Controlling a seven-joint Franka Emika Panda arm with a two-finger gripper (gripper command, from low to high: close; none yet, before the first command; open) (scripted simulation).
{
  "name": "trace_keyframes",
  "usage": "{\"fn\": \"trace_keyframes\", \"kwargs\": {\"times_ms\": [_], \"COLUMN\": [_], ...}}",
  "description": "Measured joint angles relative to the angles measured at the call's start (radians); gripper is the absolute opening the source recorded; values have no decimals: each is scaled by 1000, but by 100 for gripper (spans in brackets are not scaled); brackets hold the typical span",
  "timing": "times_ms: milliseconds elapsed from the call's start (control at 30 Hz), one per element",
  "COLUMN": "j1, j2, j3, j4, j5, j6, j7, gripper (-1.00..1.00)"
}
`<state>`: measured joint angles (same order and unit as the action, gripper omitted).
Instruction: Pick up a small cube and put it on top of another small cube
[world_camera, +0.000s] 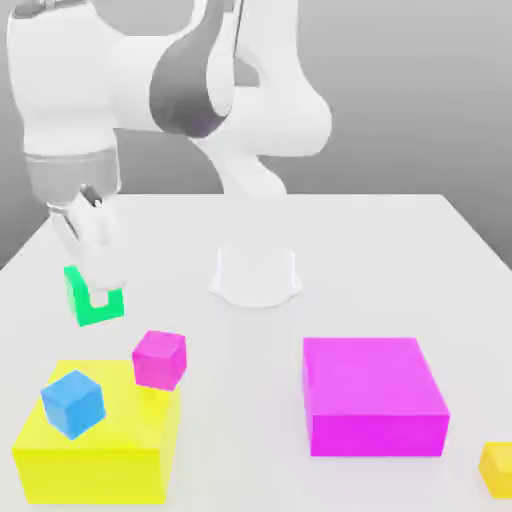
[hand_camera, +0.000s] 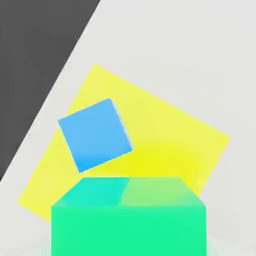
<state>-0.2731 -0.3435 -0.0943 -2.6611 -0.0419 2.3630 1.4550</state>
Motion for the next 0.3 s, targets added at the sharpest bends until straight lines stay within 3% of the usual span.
{"fn": "trace_keyframes", "kwargs": {"times_ms": [167,200,300], "j1": [20,21,21], "j2": [92,122,122], "j3": [21,21,21], "j4": [-80,-91,-91], "j5": [15,17,17], "j6": [131,171,171], "j7": [21,20,20], "gripper": [-100,100,100]}}
